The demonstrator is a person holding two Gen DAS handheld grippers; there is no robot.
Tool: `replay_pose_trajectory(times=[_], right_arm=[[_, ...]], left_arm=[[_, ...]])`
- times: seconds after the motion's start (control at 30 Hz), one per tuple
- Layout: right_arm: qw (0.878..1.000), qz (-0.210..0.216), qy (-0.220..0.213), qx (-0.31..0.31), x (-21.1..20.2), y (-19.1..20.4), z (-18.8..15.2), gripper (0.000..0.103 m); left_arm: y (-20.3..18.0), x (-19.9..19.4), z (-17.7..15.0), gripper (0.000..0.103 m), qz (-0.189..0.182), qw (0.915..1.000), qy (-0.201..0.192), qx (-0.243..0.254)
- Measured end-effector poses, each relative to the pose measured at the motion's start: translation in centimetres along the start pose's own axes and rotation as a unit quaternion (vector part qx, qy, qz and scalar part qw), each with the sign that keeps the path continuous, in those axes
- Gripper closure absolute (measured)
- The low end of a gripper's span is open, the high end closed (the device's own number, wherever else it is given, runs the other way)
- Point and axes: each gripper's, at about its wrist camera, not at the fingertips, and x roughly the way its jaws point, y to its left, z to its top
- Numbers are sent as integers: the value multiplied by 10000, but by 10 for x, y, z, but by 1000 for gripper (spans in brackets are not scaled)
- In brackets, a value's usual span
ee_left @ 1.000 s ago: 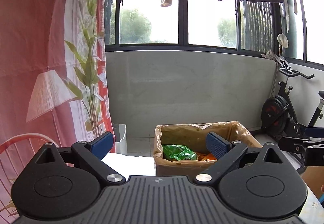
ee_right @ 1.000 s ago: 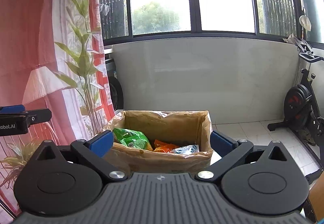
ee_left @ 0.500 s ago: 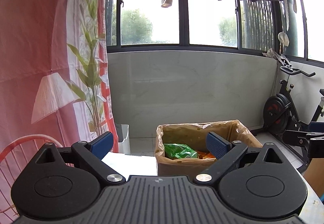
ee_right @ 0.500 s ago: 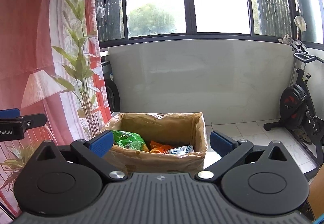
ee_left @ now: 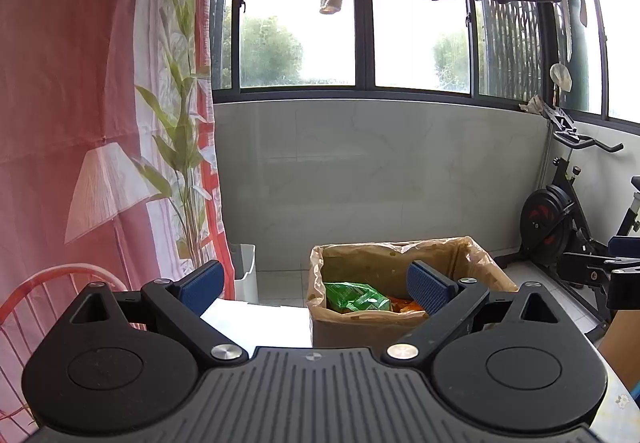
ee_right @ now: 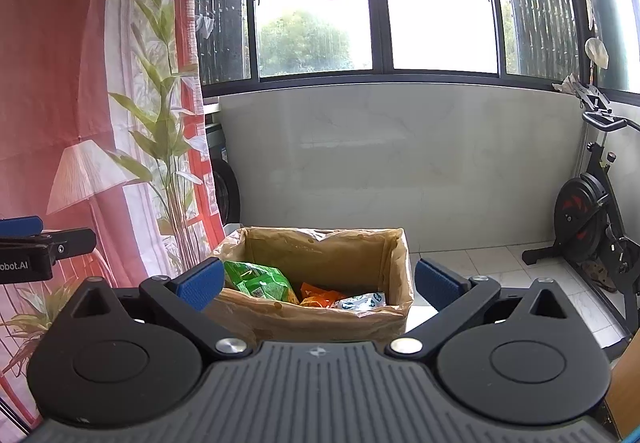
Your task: Organize snacks
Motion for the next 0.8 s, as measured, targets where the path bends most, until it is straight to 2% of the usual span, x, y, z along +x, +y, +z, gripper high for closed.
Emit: replay_pose_trajectory(times=[0.8], right_arm=[[9999,-32,112,-5,9,-4,-4,0]], left_arm=[[1,5,-1,4,16,9999,103,-136]])
